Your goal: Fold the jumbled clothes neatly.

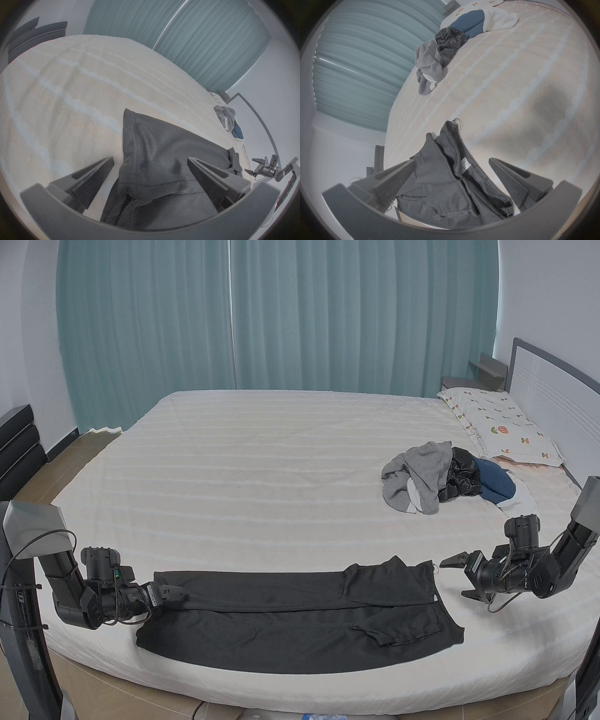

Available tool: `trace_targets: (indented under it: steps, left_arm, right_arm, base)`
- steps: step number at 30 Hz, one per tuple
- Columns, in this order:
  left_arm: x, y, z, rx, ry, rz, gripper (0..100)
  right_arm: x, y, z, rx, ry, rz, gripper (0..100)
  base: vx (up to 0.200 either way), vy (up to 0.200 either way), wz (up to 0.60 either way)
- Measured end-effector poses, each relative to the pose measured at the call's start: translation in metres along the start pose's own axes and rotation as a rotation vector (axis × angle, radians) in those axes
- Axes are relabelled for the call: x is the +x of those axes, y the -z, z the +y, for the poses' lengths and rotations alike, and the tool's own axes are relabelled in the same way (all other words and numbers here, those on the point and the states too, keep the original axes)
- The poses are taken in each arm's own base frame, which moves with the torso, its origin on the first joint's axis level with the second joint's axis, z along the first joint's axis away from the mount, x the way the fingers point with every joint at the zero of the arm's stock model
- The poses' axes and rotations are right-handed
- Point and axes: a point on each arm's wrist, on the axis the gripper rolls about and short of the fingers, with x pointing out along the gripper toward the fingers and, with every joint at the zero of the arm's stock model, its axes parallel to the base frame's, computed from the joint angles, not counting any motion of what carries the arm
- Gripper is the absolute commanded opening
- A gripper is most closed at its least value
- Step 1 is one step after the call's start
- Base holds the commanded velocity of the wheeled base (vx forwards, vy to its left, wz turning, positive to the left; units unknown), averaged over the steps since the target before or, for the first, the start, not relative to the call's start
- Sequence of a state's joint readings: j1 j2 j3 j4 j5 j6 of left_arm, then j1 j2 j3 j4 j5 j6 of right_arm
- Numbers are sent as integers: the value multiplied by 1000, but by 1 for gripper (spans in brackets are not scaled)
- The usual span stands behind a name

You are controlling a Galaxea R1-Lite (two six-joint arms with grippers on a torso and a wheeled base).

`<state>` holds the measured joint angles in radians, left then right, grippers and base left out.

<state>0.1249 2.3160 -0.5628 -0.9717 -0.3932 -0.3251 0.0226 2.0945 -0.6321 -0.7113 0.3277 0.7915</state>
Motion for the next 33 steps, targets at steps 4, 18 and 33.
trace_targets:
  steps: [4, 18, 33]
  left_arm:
    - [-1, 3, -2, 35, 7, -3, 0]
    - [-2, 2, -2, 40, 12, -27, 0]
    - [2, -6, -3, 12, 17, -61, 0]
  right_arm:
    - [0, 0, 0, 0, 0, 0, 100]
    - [-1, 0, 0, 1, 0, -2, 100]
    - [-4, -2, 2, 0, -6, -11, 100]
  base:
    - [0, 0, 0]
    - [-14, 0, 0]
    - [-67, 0, 0]
